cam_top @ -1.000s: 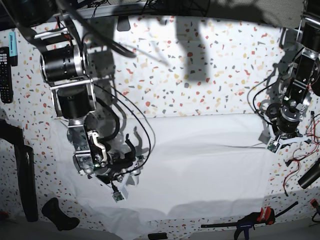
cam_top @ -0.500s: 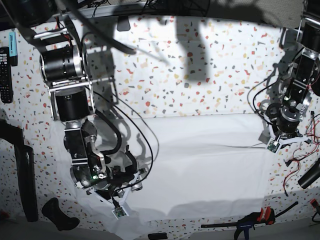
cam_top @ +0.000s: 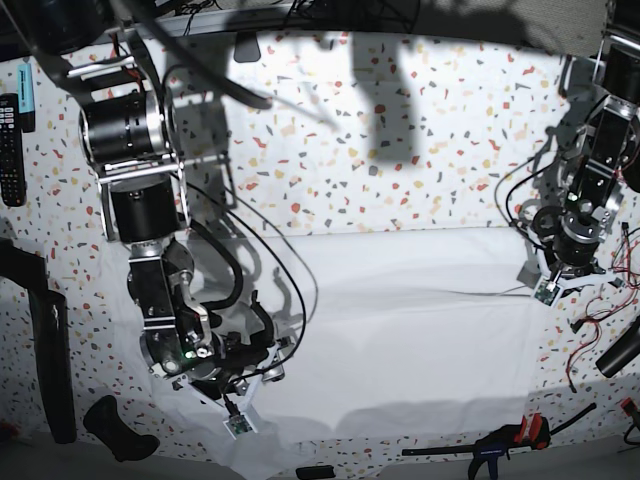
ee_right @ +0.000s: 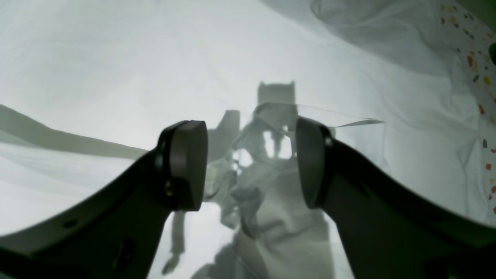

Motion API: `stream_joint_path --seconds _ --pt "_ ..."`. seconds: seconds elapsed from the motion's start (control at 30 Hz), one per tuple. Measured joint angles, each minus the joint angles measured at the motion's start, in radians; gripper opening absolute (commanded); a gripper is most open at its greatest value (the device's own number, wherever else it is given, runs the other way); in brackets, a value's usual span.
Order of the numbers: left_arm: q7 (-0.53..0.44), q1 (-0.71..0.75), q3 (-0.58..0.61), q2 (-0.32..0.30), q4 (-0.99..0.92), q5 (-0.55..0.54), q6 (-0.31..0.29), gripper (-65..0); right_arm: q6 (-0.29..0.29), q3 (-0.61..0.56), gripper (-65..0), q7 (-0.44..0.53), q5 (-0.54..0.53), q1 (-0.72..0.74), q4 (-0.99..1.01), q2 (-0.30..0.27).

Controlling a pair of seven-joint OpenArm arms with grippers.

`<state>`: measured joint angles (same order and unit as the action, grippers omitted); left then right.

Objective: Fold the T-shirt properly
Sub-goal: 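Lower the held shoulders onto the shirt body and release, then grasp the folded edge with both grippers and drag it back toward the collar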

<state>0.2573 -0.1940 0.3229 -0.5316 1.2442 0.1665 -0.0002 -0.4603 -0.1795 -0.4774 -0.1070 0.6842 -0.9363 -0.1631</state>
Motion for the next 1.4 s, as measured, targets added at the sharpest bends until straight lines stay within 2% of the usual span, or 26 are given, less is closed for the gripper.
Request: stream_joint_path --seconds 0.1,0.17,0.27,0.3,0.57,0.7,0.83,0.93,1.0,1.1,1.13,1.2,1.27,1.4 --pt "0.0 0.0 0.0 0.0 0.0 0.0 0.0 -65.0 0.0 0.0 -29.3 0.0 0.0 0.0 0.0 0.0" --pt "-0.024 0.0 0.0 0.0 0.0 0.041 0.0 -65.0 0.0 0.0 -29.3 0.0 0.0 0.0 0.0 0.0" --pt "-0.099 0.0 0.0 0.0 0.0 0.158 0.004 -45.1 0.0 0.0 -29.3 0.0 0.001 0.0 0.0 0.0" --pt "-0.114 -0.003 0.0 0.0 0.0 0.186 0.003 -41.4 0.0 0.0 -29.3 0.0 0.0 0.0 0.0 0.0" --pt "-0.116 -0.061 0.0 0.0 -0.076 0.194 0.0 -40.9 0.0 0.0 -29.3 -0.007 0.002 -0.009 0.0 0.0" --pt "-0.09 -0.069 0.0 0.0 -0.103 0.005 0.007 -40.9 0.0 0.0 -29.3 -0.008 0.003 -0.011 0.0 0.0" --pt "-0.093 -0.08 0.0 0.005 -0.081 -0.267 0.007 -40.9 0.001 0.0 -29.3 0.032 0.0 -0.011 0.0 -0.007" --pt "-0.074 -0.113 0.0 0.028 -0.081 -0.359 0.016 -40.9 0.032 0.028 -29.3 0.021 0.002 -0.012 0.0 -0.019" --pt "-0.043 -0.134 -0.001 0.053 -0.081 -0.402 0.016 -41.8 0.031 0.071 -29.3 0.0 0.0 -0.01 0.011 -0.024" --pt "0.082 -0.164 -0.002 0.103 -0.084 -0.412 -0.117 -44.8 0.034 0.159 -29.3 -0.031 0.003 -0.014 0.03 -0.025" --pt "0.119 -0.17 -0.001 0.122 -0.085 -0.432 -0.141 -45.0 0.034 0.19 -29.3 -0.035 0.002 -0.02 0.032 -0.025" --pt "0.166 -0.175 0.0 0.15 -0.086 -0.465 -0.146 -45.0 0.034 0.239 -29.3 -0.037 0.005 -0.031 0.034 -0.026" --pt "0.162 -0.175 0.0 0.164 -0.086 -0.466 -0.134 -45.0 0.033 0.259 -29.3 -0.037 0.003 -0.047 0.034 -0.032" --pt "0.179 -0.175 -0.001 0.182 -0.087 -0.453 -0.1 -45.0 -0.023 0.244 -29.3 -0.032 0.005 -0.106 0.034 -0.048"
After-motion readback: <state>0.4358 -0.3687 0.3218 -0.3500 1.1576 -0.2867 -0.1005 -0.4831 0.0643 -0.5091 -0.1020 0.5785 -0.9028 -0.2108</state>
